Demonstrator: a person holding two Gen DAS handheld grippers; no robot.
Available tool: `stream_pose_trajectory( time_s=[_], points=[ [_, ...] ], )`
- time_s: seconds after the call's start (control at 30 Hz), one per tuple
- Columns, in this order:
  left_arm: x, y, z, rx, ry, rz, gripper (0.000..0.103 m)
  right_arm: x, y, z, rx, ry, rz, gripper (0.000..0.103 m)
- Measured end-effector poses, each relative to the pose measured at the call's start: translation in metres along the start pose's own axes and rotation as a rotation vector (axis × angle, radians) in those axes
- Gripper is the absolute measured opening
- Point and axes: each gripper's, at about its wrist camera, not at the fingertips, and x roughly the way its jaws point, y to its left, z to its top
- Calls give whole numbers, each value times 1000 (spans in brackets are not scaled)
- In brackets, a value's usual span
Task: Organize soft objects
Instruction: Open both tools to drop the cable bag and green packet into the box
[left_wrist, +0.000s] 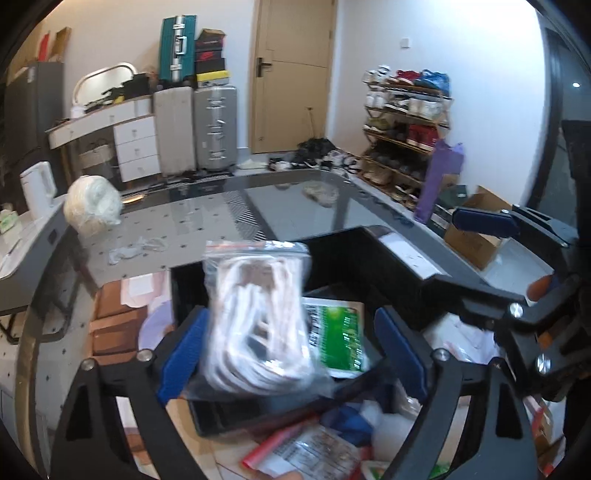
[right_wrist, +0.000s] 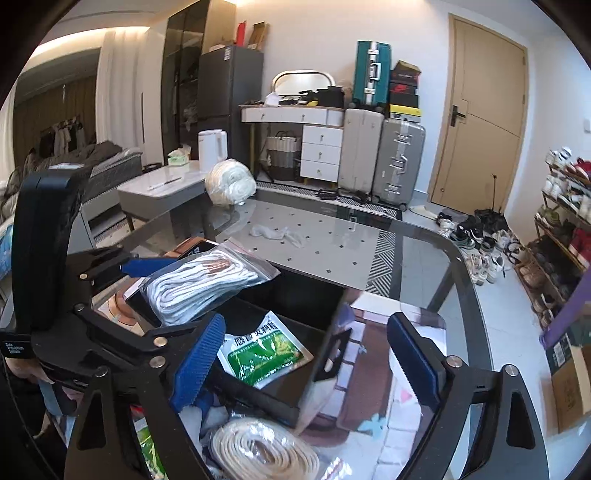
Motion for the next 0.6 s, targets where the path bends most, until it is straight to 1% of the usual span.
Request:
stream_pose_trajectory(
  time_s=[0.07, 0.17, 0.2, 0.23, 0.27, 0.4, 0.47, 0.5, 0.53, 0.57, 0.6],
  points=[
    [-7, 1, 1, -15, -25, 0, 98, -9, -5, -4, 16, -4, -17, 93],
    [-19, 9, 1, -78, -65, 18, 100, -26, -10, -7, 32, -18, -47, 93],
    [-21, 12, 1, -95, -74, 35, 100, -29, -11, -8, 35, -23, -50, 94],
    [-24, 17, 1, -115, -79, 71, 101, -33, -13, -10, 39, -26, -53, 94],
    [-25, 20, 1, -122, -78, 92, 103, -37, -14, -10, 43, -29, -60, 95],
    [-34, 31, -4, -133, -90, 186, 103, -50, -20, -14, 57, -41, -77, 96],
    [-40, 40, -10, -154, -113, 191, 103, -57, -22, -19, 68, -45, -82, 96],
    [-42, 44, -12, -164, -116, 210, 103, -59, -23, -22, 77, -40, -85, 96],
    [-40, 48, -14, -170, -106, 230, 103, -60, -24, -24, 81, -38, -87, 96],
    [-35, 50, -17, -168, -73, 251, 103, -62, -24, -26, 84, -34, -89, 96],
    [-29, 50, -17, -158, -43, 250, 103, -63, -25, -30, 89, -30, -93, 96]
  ],
)
